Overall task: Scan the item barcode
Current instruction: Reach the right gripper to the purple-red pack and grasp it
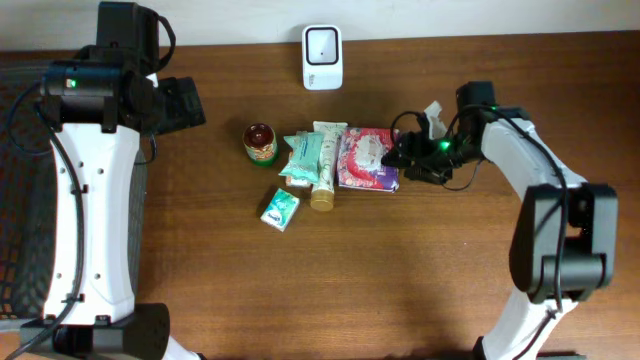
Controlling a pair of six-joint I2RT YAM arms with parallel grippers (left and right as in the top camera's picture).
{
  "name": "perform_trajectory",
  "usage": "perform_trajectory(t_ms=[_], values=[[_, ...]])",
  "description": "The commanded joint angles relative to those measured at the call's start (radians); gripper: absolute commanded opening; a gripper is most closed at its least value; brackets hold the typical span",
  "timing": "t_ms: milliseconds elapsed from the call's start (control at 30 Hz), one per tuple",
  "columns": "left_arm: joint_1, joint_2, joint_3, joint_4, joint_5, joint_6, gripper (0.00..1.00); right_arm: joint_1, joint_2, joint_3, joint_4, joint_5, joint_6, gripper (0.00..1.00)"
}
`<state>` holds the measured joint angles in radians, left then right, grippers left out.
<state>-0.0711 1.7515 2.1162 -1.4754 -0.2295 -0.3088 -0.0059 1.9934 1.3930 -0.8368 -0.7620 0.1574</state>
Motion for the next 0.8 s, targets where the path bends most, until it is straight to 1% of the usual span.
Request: perform_trajectory(t_ms=[0,100,133,167,200,233,267,300,367,433,467,500,533,567,600,633,700,767], values=[[0.003,-0.003,0.011,0.001,-0.011,0.011,0.99,0.01,0.068,0.01,0.003,-0.003,0.001,0.74],[0.003,-0.003,0.011,0.001,-0.011,0.011,0.99,0.053,0.095,0.006,0.027,0.046,-0.008,0.73],[0.003,-0.003,0.011,0.001,-0.011,0.011,0.99,0.075,0.095,0.006,0.05,0.107,-0.007,0.68],[0.003,-0.003,0.011,0.001,-0.011,0.011,0.99,0.094,0.095,0.006,0.067,0.151,-0.006,0.57],[0.003,-0.003,0.011,0.001,-0.011,0.011,0.99,0.109,0.095,0.006,0.074,0.169,-0.006,0.36],[0.003,-0.003,0.011,0.001,-0.011,0.011,0.99,0.112,0.095,0.006,0.074,0.172,-0.007,0.2],[0.003,-0.003,0.011,0.001,-0.011,0.011,0.99,0.111,0.094,0.007,0.074,0.172,-0.006,0.1],[0.003,-0.003,0.011,0.001,-0.011,0.011,0.99,0.104,0.089,0.022,0.05,0.172,-0.007,0.04],[0.003,-0.003,0.011,0.001,-0.011,0.011,0.99,0.089,0.068,0.107,-0.064,0.214,-0.007,0.04],[0.003,-0.003,0.011,0.001,-0.011,0.011,0.99,0.092,0.03,0.309,-0.293,0.49,0.0,0.04],[0.003,-0.003,0.011,0.001,-0.011,0.011,0.99,0.1,0.024,0.378,-0.364,0.599,0.031,0.04],[0.003,-0.003,0.011,0.001,-0.011,0.011,0.99,0.116,0.021,0.475,-0.465,0.776,0.102,0.04],[0.003,-0.003,0.011,0.001,-0.01,0.011,0.99,0.139,0.021,0.556,-0.567,1.001,0.202,0.04],[0.003,-0.003,0.011,0.001,-0.011,0.011,0.99,0.165,0.021,0.587,-0.636,1.188,0.28,0.04],[0.003,-0.003,0.011,0.001,-0.011,0.011,0.99,0.189,0.022,0.586,-0.687,1.305,0.339,0.04],[0.003,-0.003,0.011,0.001,-0.011,0.011,0.99,0.201,0.028,0.574,-0.701,1.341,0.362,0.04],[0.003,-0.003,0.011,0.001,-0.011,0.011,0.99,0.234,0.05,0.46,-0.677,1.384,0.391,0.04],[0.003,-0.003,0.011,0.001,-0.011,0.011,0.99,0.248,0.068,0.385,-0.628,1.379,0.406,0.04]])
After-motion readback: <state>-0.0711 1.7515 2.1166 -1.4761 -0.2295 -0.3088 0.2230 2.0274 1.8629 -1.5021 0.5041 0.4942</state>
